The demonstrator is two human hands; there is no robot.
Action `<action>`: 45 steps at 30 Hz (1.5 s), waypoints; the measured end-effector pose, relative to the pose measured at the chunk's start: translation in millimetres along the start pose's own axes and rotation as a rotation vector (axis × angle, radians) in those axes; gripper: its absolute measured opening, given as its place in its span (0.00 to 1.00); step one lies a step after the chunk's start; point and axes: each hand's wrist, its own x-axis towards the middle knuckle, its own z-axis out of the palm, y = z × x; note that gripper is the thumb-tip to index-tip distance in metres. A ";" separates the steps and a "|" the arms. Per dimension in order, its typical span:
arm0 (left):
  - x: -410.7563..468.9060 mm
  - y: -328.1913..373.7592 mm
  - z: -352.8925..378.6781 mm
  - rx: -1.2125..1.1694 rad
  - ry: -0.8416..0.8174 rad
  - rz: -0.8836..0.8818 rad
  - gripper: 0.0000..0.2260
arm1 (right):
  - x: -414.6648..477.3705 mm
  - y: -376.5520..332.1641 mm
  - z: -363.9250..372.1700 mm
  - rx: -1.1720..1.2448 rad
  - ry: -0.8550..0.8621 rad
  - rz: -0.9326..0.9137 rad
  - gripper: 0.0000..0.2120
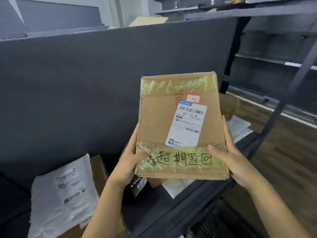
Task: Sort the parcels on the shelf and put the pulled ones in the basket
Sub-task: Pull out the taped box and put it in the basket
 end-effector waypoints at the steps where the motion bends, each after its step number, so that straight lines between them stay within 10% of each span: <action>1: 6.2 -7.4 9.1 0.003 -0.023 -0.011 0.35 | -6.0 6.2 -10.5 0.002 0.033 0.004 0.39; 22: 25.8 -120.9 220.6 -0.006 -0.632 -0.247 0.36 | -213.1 107.5 -115.9 0.161 0.851 0.139 0.41; 45: -37.9 -557.6 329.6 0.355 -0.621 -0.886 0.35 | -294.9 557.2 -194.1 0.516 1.151 0.649 0.38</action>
